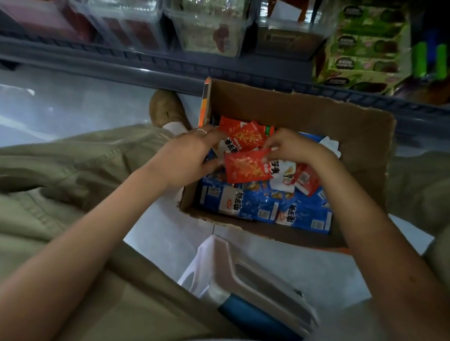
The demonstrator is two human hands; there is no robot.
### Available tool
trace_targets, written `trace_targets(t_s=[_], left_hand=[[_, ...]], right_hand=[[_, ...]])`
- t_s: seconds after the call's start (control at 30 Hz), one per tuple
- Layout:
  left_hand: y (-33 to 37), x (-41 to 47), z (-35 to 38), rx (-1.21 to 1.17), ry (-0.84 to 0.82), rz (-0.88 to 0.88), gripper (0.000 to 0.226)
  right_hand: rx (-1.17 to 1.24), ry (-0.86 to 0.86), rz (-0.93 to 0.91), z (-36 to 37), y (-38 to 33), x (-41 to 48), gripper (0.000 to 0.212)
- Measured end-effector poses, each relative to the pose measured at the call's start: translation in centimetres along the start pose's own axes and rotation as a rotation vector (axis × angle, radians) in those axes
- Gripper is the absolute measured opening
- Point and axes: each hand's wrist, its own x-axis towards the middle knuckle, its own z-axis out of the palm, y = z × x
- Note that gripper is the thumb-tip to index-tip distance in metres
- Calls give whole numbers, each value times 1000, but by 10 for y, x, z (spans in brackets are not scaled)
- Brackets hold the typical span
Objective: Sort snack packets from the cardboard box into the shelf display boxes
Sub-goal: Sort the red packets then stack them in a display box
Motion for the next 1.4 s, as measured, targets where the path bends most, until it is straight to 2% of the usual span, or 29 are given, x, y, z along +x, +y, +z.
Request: trace_targets(t_s=[0.1, 0.17, 0.23, 0.3, 0.33, 0.37, 0.4, 0.5, 0.57, 0.63, 0.7, 0.77, 0.87, 1.0, 1.07, 1.2, 1.27, 1.33, 1.4], left_hand=[[5, 1, 3, -116, -22, -51, 65], [7, 1, 1, -158, -28, -64, 63], [1, 2, -7, -139, -33, -83, 61], [-10, 1, -19, -26, -31, -129, 60], [-18, 0, -24, 7, -14, -163, 60], [-24, -2, -29, 5, 15, -195, 62], [-29, -5, -32, -20, 42, -222, 63], [-36, -11, -35, -127, 105, -269, 68], [-37, -13, -33, -170, 111, -280, 72], [-37, -14, -30, -196, 106, -273, 74], [-37, -15, -28, -212, 110, -266, 76], [-39, -17, -26, -190, 110, -269, 76], [-39, -19, -21, -175, 82, -279, 77], [-38, -20, -19, -163, 69, -280, 78], [-36, -21, -20, -182, 86, -261, 78], [-30, -24, -25, -193, 126, -215, 82], [-22, -24, -28, -162, 119, -186, 72], [-14, -22, -32, -62, 93, -169, 53], [-4, -19, -37, 15, 88, -135, 40]], right_hand=[[0, 30, -170, -17, -44, -2, 13], [7, 86, -243, -18, -70, -4, 9], [70, 282, -263, -5, -82, -2, 16], [235, 610, -230, 22, -76, 9, 25], [295, 717, -188, 38, -66, 14, 24], [296, 745, -116, 52, -55, 19, 23], [230, 693, -40, 65, -42, 24, 30], [-180, 288, 121, 90, -11, 30, 85], [-458, 84, 129, 100, -5, 31, 94], [-685, 60, 133, 112, -4, 33, 91], [-808, 136, 146, 117, -7, 35, 88], [-891, 201, 116, 120, -7, 36, 76], [-884, 326, 72, 117, -4, 30, 60], [-800, 97, 163, 118, 5, 14, 53], [-785, 115, 119, 114, 6, 9, 46], [-555, 146, 166, 94, -2, -3, 26], [-441, 183, 158, 82, -7, -11, 23], [-331, 274, 139, 67, -13, -20, 12], [-139, 366, 86, 47, -24, -31, 23]])
